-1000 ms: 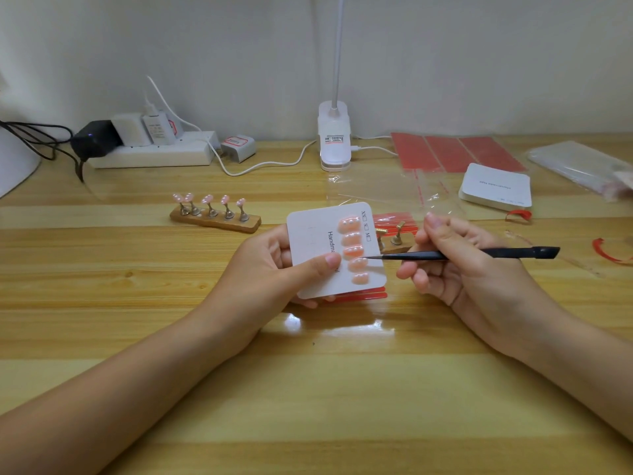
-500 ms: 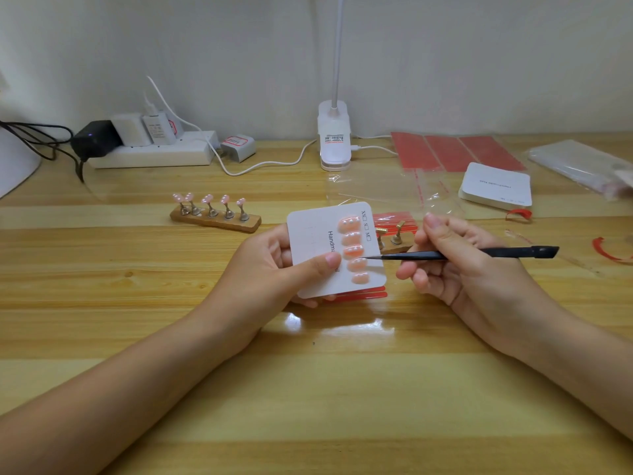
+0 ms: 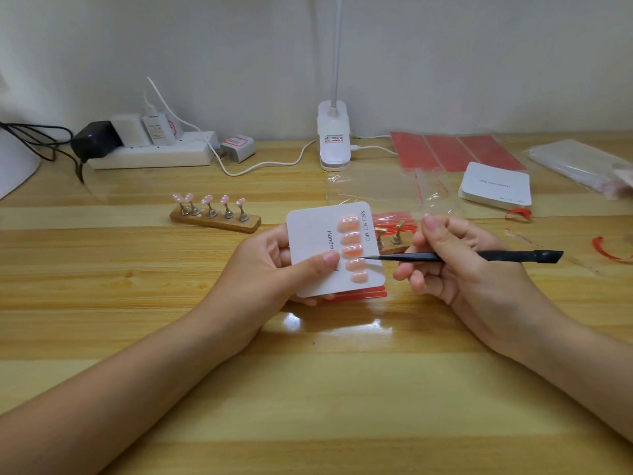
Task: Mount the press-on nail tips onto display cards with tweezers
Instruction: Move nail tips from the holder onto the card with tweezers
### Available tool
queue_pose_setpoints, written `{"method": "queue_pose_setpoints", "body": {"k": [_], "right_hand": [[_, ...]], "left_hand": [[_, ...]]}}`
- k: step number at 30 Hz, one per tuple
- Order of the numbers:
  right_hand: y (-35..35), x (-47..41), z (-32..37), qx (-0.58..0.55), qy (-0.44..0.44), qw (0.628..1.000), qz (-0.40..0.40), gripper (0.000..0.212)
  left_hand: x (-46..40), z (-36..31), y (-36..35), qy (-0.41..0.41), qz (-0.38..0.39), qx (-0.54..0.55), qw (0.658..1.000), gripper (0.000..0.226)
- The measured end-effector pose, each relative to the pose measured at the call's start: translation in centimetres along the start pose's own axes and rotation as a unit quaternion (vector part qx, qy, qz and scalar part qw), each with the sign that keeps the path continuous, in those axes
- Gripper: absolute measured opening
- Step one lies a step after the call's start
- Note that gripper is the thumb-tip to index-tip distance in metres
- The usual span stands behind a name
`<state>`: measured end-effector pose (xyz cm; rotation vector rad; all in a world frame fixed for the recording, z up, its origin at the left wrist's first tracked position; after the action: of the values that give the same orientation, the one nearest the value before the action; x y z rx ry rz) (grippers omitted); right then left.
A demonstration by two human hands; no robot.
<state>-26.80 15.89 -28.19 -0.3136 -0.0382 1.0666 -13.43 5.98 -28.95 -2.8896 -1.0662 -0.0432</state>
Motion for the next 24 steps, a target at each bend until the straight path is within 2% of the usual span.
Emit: {"method": "queue_pose_setpoints", "body": {"k": [4, 12, 20, 22, 24], "right_hand": [[-0.2, 0.3, 1.0, 0.062, 0.059, 0.996, -0.007, 0.023], [-1.1, 1.6, 2.8, 0.208, 0.155, 0.966, 0.007, 0.025], [-1.8, 2.5, 3.5, 0.334, 0.256, 0.907, 0.003, 0.019], [-1.9, 2.5, 3.6, 0.339, 0.266, 0.902, 0.004, 0.018], [-1.8, 2.3, 3.4, 0.311, 0.254, 0.916, 0.007, 0.021]], "left_hand": [[0.0, 0.0, 0.0, -0.003, 0.001, 0.004, 1.000, 0.031], [-0.1, 0.1, 0.2, -0.004, -0.006, 0.005, 1.000, 0.033], [0.0, 0.1, 0.3, 0.002, -0.011, 0.018, 1.000, 0.036], [0.0, 0.0, 0.3, 0.002, -0.010, 0.020, 1.000, 0.034], [0.1, 0.0, 0.3, 0.001, -0.009, 0.022, 1.000, 0.031]]}}
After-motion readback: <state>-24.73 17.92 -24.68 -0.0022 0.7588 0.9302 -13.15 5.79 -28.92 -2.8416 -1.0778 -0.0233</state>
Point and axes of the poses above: each hand's wrist, its own x-axis away from the middle knuckle, its own y-axis out of the back of the hand, z = x × y, the point moved 9 cm from there along -x, towards the middle knuckle, and after that the axes turned 3 degrees about y, right-handed, at the moved point
